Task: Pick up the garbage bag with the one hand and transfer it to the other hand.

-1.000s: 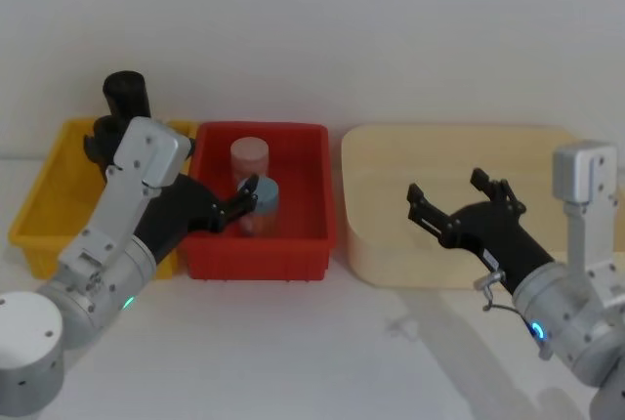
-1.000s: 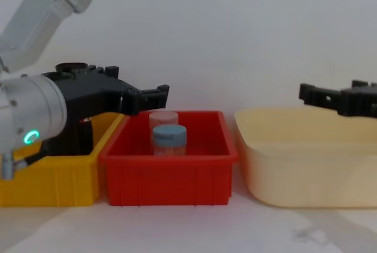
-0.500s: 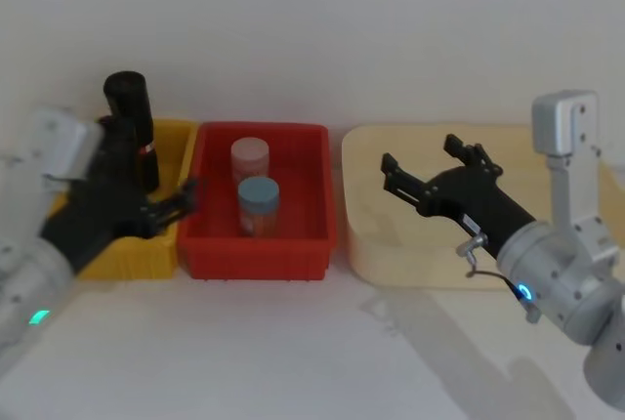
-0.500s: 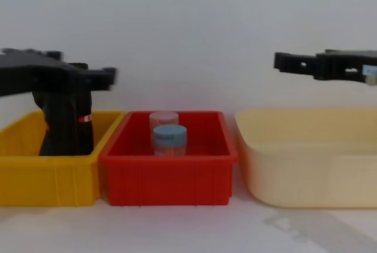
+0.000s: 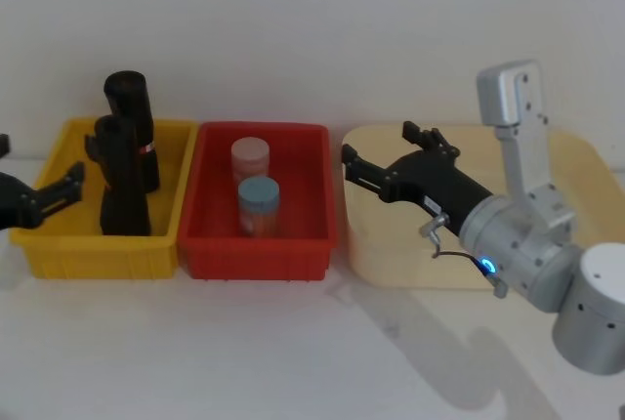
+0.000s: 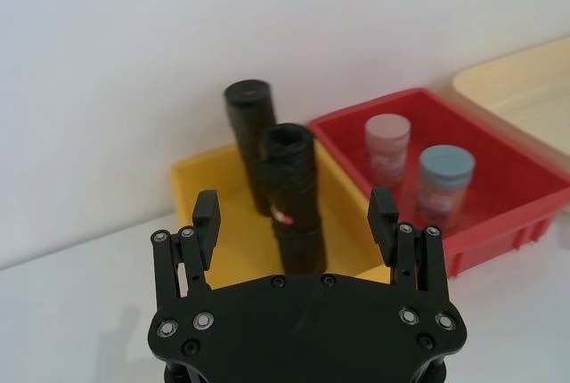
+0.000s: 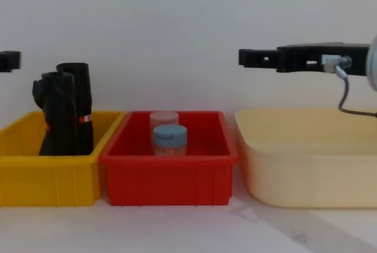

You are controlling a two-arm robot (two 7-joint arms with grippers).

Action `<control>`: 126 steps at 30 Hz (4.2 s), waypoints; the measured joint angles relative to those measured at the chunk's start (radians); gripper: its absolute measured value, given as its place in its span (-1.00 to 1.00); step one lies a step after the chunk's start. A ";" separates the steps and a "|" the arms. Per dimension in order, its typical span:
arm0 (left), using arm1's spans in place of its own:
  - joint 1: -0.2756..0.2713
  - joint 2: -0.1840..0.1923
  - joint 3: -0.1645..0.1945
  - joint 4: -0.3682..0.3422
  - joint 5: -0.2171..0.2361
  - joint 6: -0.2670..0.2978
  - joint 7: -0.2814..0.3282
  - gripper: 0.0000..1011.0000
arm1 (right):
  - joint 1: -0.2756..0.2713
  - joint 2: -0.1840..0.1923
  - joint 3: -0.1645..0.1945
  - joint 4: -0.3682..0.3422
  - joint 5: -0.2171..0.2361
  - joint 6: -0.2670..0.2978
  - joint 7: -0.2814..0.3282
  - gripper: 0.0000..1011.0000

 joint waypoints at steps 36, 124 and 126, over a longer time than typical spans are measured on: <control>-0.189 -0.058 0.102 0.278 0.013 -0.041 -0.102 0.98 | 0.097 -0.047 -0.077 0.071 -0.062 0.075 0.025 0.98; -0.509 -0.195 0.268 0.591 0.044 -0.015 -0.142 0.98 | 0.314 -0.092 -0.219 0.432 0.014 -0.036 0.266 0.98; -0.509 -0.195 0.268 0.591 0.044 -0.015 -0.142 0.98 | 0.326 -0.100 -0.227 0.456 0.010 -0.039 0.265 0.98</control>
